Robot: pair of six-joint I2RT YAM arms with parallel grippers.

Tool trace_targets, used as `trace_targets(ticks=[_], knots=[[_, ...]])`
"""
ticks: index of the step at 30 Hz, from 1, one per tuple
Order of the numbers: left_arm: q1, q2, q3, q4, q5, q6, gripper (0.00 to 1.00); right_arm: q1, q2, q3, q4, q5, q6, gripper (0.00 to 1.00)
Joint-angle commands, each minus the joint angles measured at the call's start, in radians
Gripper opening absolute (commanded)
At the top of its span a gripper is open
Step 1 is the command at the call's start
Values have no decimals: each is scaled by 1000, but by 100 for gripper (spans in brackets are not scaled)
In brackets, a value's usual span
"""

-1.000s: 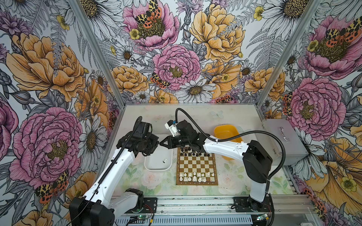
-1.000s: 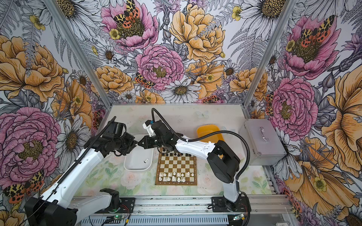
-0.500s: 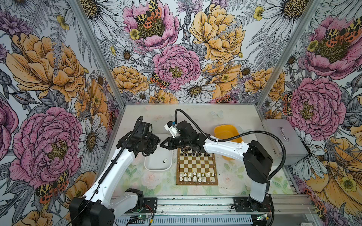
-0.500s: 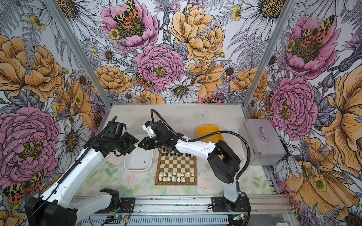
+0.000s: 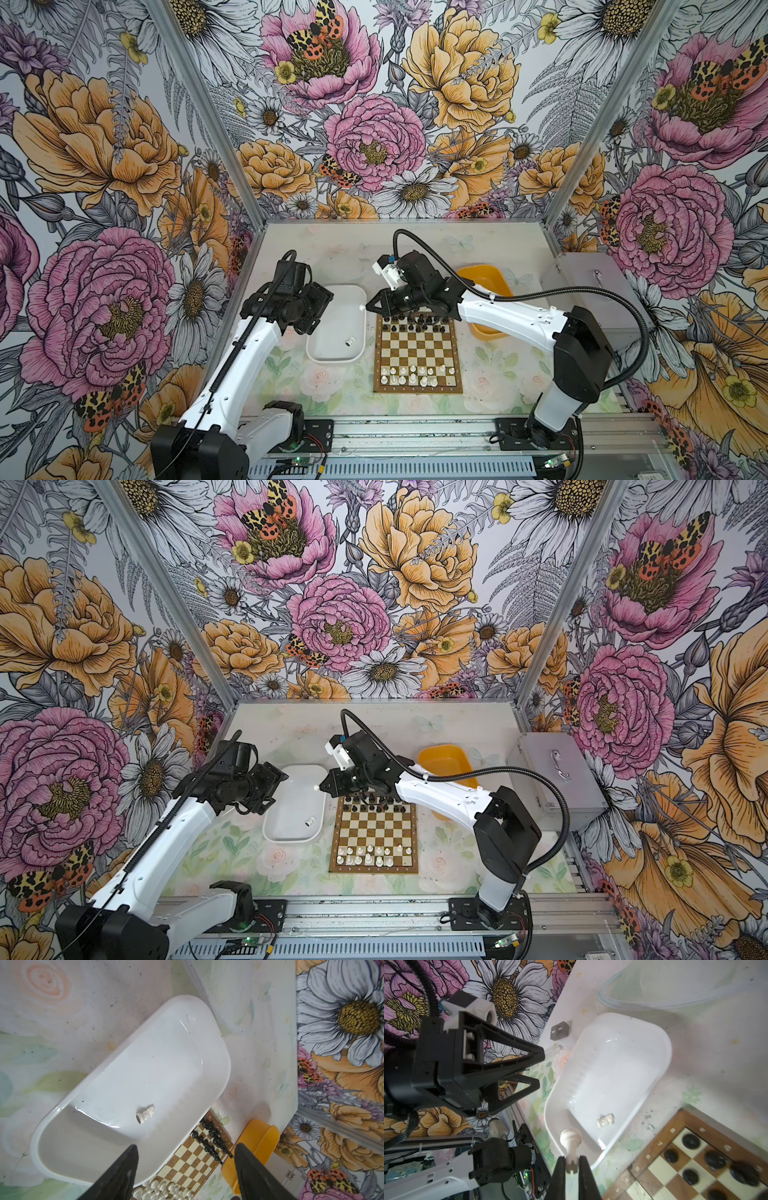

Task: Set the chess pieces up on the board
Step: 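Open the left gripper and draw back while the right gripper pulls the pawn away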

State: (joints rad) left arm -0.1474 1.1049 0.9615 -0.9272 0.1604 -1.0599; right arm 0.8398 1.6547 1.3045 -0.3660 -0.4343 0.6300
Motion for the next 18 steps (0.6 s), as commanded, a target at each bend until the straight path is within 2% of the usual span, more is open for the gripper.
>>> trace_targets(ticks=[1,2,9,18], knots=[[-16,29,43,-39,-42,103,94,-19,-119,-56,-149,51,-62,6],[-21,26,43,-39,-50,107,98,-25,-145,-73,-175,63,-66,5],[-90,16,86,-94,-144,136,99,-41,-380,-215,-376,140,-71,6],[-302,69,209,-176,-277,121,99,-42,-622,-342,-602,223,-30,6]])
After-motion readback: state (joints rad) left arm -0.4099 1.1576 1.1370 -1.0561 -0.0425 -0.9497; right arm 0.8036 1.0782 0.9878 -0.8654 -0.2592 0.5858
